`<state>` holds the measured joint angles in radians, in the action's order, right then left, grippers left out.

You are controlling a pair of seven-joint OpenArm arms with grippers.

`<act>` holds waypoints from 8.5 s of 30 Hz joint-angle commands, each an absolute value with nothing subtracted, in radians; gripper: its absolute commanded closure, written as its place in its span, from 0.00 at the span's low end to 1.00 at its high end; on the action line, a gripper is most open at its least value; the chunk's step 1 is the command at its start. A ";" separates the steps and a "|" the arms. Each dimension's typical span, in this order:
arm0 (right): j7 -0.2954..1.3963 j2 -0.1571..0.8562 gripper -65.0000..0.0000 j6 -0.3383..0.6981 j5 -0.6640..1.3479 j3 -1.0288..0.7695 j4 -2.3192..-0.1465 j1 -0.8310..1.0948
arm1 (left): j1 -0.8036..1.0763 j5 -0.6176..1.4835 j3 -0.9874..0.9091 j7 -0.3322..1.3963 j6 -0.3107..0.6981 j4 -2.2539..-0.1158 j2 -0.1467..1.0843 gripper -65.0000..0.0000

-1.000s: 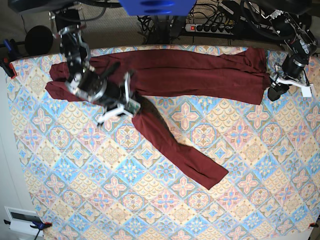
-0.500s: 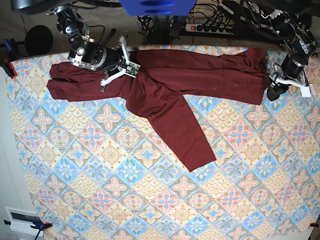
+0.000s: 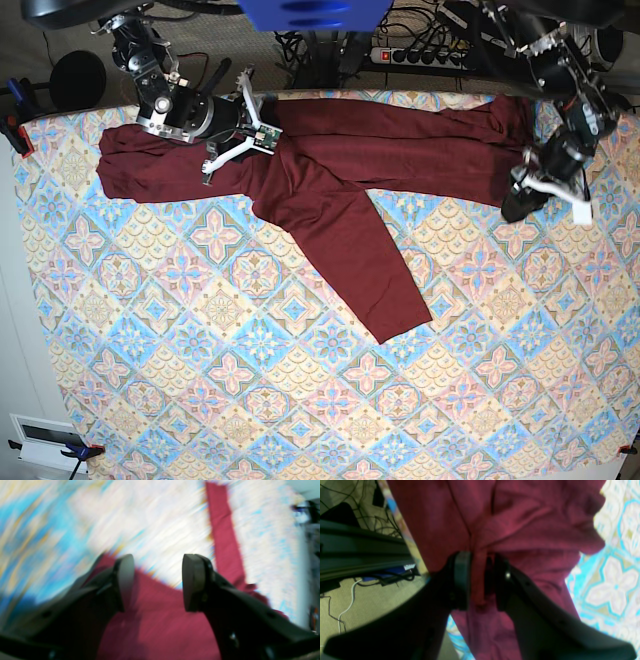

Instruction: Layout the t-shirt on the table in an organized manner, then fold the t-shirt properly

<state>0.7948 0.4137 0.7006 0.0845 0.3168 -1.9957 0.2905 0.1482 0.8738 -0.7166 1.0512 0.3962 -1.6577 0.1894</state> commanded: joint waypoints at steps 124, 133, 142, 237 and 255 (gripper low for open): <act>0.765 0.421 0.76 0.698 0.096 0.151 -2.014 0.275 | -0.007 0.671 -0.432 0.895 -0.013 -1.739 -0.050 1.00; 0.765 0.421 0.76 0.698 0.096 0.151 -2.014 0.275 | 0.186 0.727 -0.432 0.895 -0.013 -2.025 -0.048 1.00; 0.765 0.421 0.76 0.698 0.096 0.154 -2.012 0.275 | 0.320 0.739 -0.440 0.886 -0.013 -2.061 -0.005 1.00; 0.765 0.418 0.76 0.698 0.096 0.159 -2.012 0.274 | 0.265 0.917 -0.295 1.167 0.183 -1.438 0.532 0.53; 0.766 0.418 0.76 0.698 0.096 0.159 -2.014 0.271 | 0.205 1.009 -0.572 1.176 0.251 -1.440 0.538 1.00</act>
